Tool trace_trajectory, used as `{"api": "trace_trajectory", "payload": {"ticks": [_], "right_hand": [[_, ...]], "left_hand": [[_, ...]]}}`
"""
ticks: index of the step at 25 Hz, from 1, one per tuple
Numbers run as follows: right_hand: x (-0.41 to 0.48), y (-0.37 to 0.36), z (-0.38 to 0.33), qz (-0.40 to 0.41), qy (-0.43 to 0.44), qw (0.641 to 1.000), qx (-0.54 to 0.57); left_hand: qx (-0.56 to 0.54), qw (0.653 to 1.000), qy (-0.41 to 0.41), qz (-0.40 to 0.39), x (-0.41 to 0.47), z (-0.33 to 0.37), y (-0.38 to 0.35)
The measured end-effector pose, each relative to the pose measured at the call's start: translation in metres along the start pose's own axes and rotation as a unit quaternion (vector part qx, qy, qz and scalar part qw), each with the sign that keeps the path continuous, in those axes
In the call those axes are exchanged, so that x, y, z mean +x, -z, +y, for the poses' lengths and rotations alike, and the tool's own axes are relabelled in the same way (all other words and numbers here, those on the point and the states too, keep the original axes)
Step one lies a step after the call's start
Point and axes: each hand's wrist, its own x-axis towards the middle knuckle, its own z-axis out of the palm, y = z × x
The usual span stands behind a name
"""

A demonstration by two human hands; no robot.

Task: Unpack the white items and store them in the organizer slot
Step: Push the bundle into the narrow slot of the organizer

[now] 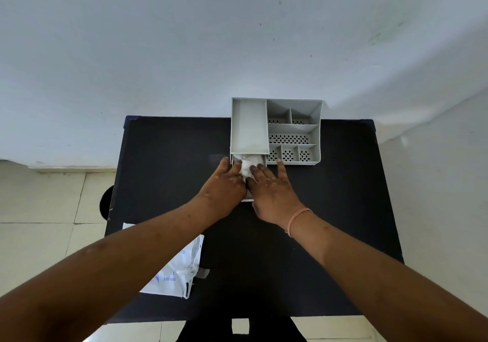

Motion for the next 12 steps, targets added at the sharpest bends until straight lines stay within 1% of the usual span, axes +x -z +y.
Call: {"api": "trace_trajectory", "payload": {"ticks": [2,3,4,7,8,12], "right_hand": [[-0.003,0.005,0.001,0.074,-0.016,0.996,0.036],[-0.003,0.007,0.001,0.09,-0.02,0.995,0.045],[-0.003,0.008,0.002,0.078,-0.019,0.996,0.047],[0.003,0.003,0.006,-0.032,-0.005,0.999,0.007],[0.006,0.0,0.009,-0.054,0.002,0.998,-0.016],[0.02,-0.006,0.015,-0.077,0.012,0.994,-0.071]], "left_hand": [[-0.011,1.0,0.02,-0.004,-0.008,0.007,0.002],[-0.01,1.0,0.028,-0.001,-0.012,0.011,0.002],[-0.007,0.999,0.035,0.006,-0.015,0.014,0.001],[0.004,0.999,0.046,0.014,-0.014,0.018,-0.004],[0.011,0.999,0.042,0.008,-0.011,0.018,-0.006],[0.061,0.998,0.001,0.004,-0.001,0.022,-0.009]]}}
